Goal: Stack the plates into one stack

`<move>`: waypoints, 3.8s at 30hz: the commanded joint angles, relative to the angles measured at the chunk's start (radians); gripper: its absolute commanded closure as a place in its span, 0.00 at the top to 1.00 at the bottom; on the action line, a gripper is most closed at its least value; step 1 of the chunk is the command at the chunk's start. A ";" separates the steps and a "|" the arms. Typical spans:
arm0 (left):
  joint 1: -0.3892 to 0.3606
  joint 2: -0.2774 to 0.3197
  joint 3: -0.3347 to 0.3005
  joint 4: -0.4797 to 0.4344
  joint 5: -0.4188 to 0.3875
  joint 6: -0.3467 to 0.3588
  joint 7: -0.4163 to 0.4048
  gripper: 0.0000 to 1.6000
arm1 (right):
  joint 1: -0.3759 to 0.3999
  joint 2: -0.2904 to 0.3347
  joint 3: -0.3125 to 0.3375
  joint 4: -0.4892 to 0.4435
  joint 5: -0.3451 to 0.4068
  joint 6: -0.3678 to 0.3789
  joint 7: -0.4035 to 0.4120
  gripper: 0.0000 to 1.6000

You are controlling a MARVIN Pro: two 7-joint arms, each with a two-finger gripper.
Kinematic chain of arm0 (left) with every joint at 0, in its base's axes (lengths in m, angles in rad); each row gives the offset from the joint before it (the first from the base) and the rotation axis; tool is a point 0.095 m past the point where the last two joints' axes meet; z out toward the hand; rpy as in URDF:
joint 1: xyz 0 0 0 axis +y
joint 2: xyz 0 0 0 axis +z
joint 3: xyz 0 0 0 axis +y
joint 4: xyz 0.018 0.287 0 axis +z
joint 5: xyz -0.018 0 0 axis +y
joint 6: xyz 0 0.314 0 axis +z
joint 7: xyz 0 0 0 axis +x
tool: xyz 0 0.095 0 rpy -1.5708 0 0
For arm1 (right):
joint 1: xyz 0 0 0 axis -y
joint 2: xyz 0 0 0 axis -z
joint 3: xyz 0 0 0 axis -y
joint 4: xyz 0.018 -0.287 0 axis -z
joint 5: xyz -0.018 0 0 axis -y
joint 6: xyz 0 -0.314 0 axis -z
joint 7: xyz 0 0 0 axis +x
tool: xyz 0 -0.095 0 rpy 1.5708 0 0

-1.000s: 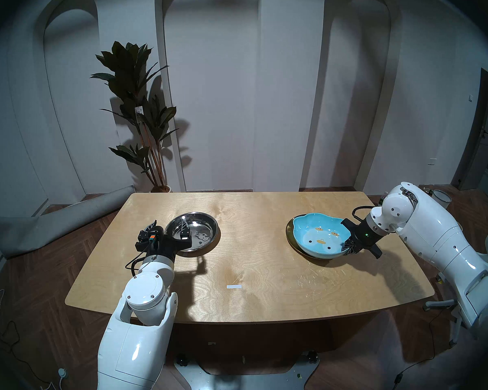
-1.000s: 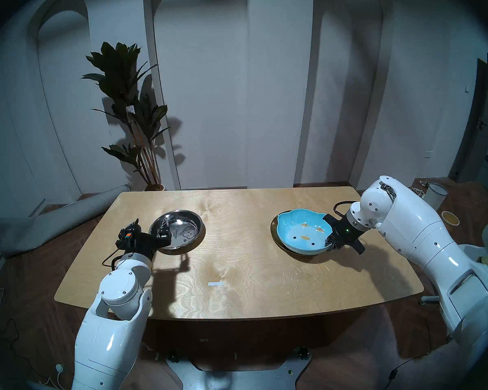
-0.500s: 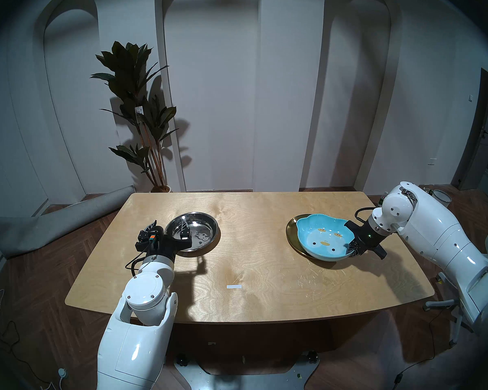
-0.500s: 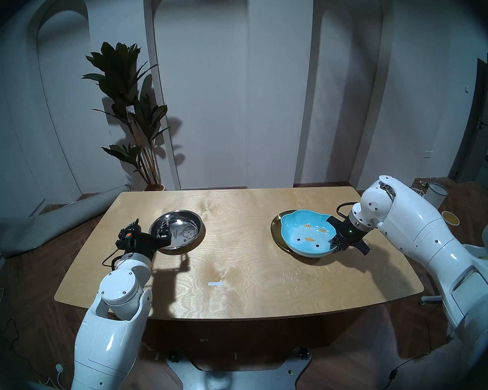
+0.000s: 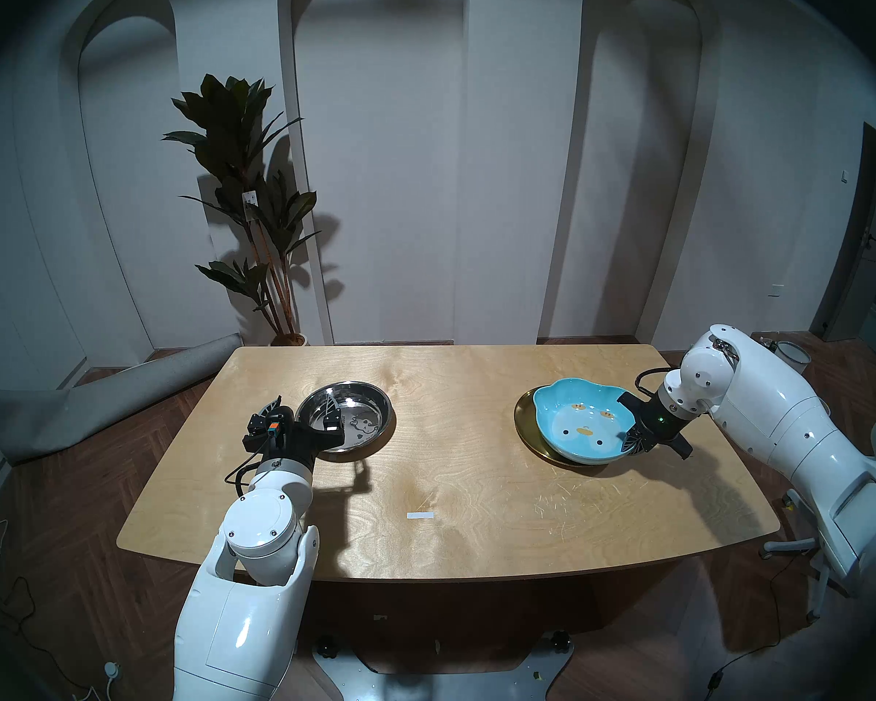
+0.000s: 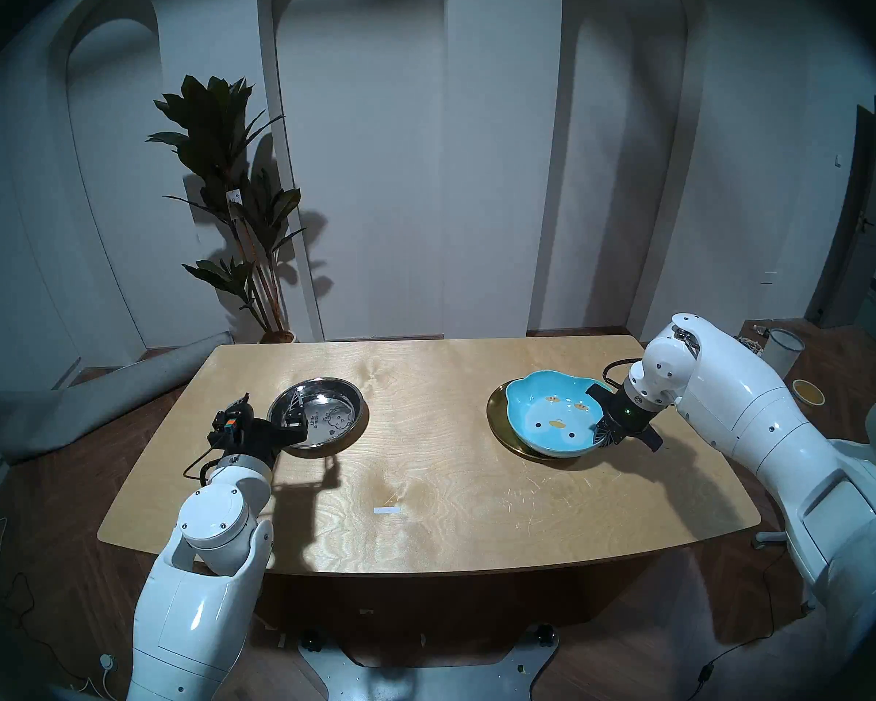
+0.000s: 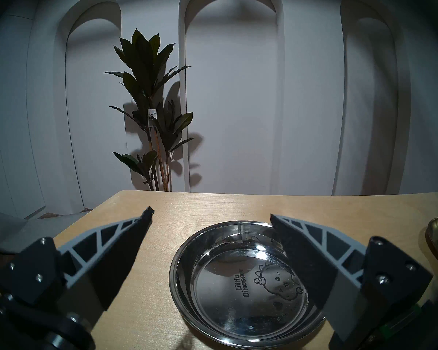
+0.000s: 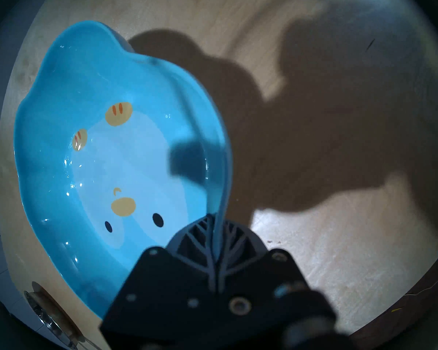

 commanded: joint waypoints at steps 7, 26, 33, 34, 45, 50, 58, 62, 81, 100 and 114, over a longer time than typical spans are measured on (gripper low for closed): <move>-0.012 0.003 0.000 -0.022 0.000 -0.010 0.002 1.00 | 0.032 -0.018 -0.004 0.015 0.024 0.049 -0.010 0.00; -0.012 0.009 0.004 -0.022 -0.005 -0.011 0.007 1.00 | 0.013 0.024 -0.020 -0.041 0.099 0.040 -0.017 0.00; -0.012 0.011 0.005 -0.022 -0.007 -0.011 0.009 1.00 | 0.003 0.038 -0.026 -0.055 0.099 0.026 -0.007 0.21; -0.012 0.011 0.006 -0.022 -0.008 -0.011 0.009 1.00 | 0.002 0.039 -0.026 -0.056 0.099 0.026 -0.006 0.43; -0.013 0.014 0.008 -0.022 -0.011 -0.011 0.013 1.00 | -0.011 0.073 -0.016 -0.100 0.114 0.016 -0.007 1.00; -0.013 0.016 0.009 -0.021 -0.012 -0.011 0.014 1.00 | -0.023 0.135 0.011 -0.191 0.161 -0.003 -0.032 1.00; -0.014 0.019 0.011 -0.018 -0.015 -0.008 0.016 1.00 | 0.048 0.178 0.066 -0.315 0.215 0.020 -0.046 1.00; -0.010 0.018 0.020 -0.022 -0.014 -0.019 0.014 1.00 | 0.085 0.179 0.085 -0.371 0.176 0.062 -0.012 1.00; 0.005 0.014 0.080 -0.050 0.010 -0.062 0.019 1.00 | -0.092 0.245 -0.052 -0.532 -0.110 0.072 0.117 1.00; 0.048 0.023 0.064 -0.075 0.031 -0.092 0.047 1.00 | 0.032 0.241 0.050 -0.578 -0.516 0.062 0.251 1.00; 0.070 0.018 0.106 -0.110 0.042 -0.127 0.047 1.00 | -0.003 0.171 -0.065 -0.434 -0.827 -0.063 0.427 1.00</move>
